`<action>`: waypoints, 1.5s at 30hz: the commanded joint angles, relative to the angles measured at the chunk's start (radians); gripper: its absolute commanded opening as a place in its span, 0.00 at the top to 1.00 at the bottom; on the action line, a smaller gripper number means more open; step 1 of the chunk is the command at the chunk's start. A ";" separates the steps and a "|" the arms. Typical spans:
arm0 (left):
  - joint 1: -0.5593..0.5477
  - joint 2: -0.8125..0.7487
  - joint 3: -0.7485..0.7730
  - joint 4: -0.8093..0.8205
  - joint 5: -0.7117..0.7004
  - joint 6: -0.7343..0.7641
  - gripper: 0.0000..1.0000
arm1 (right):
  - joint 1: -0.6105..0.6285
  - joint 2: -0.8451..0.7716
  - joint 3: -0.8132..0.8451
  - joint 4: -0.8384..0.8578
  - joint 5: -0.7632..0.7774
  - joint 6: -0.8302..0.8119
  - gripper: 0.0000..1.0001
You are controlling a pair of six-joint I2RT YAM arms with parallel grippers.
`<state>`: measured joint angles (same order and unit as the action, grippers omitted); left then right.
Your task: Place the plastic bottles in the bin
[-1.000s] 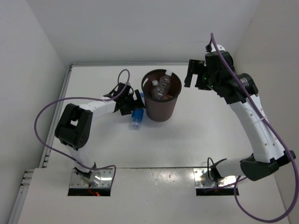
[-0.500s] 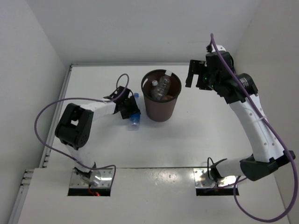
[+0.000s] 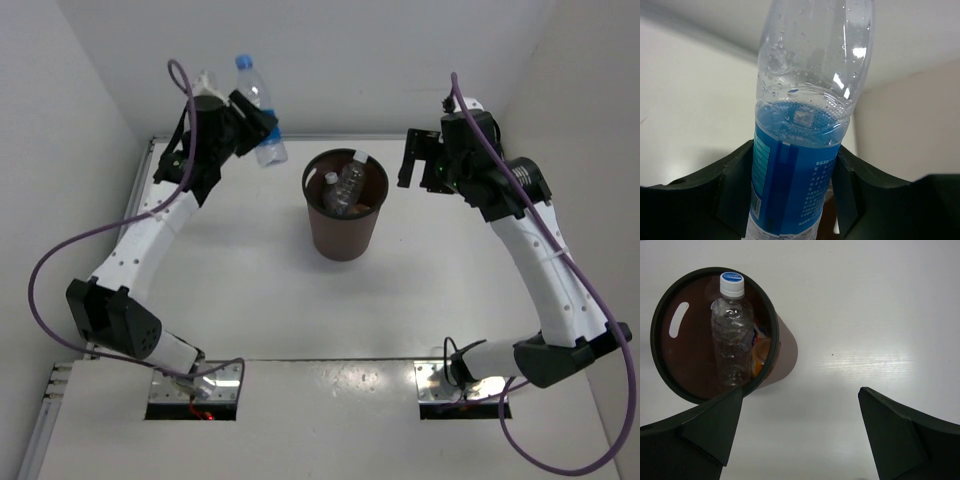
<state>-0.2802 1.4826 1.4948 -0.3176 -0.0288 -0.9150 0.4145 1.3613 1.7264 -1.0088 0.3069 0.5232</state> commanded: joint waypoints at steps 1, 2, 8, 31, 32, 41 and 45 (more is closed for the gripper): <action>-0.100 0.013 0.117 0.081 0.029 0.100 0.64 | -0.003 -0.021 -0.002 0.036 -0.008 0.004 0.00; -0.128 0.024 0.134 0.081 0.029 0.122 0.64 | -0.003 -0.021 -0.002 0.036 -0.008 0.004 0.00; -0.335 0.079 0.121 0.081 -0.025 0.174 0.64 | -0.013 -0.030 -0.037 0.055 -0.008 0.024 0.00; -0.426 0.143 0.143 -0.023 -0.247 0.295 0.01 | -0.022 -0.024 -0.018 0.027 -0.008 0.015 0.00; -0.425 0.127 0.160 -0.023 -0.247 0.306 0.01 | -0.022 -0.004 -0.004 0.018 -0.008 0.015 0.00; -0.373 0.032 0.193 -0.021 -0.405 0.354 0.01 | -0.022 -0.063 -0.082 0.091 -0.037 0.015 0.00; -0.334 -0.048 0.110 -0.021 -0.529 0.344 0.01 | -0.022 -0.064 -0.073 0.102 -0.028 0.006 0.00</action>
<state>-0.6525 1.5101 1.6482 -0.3504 -0.4294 -0.5842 0.3958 1.3266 1.6459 -0.9592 0.2787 0.5377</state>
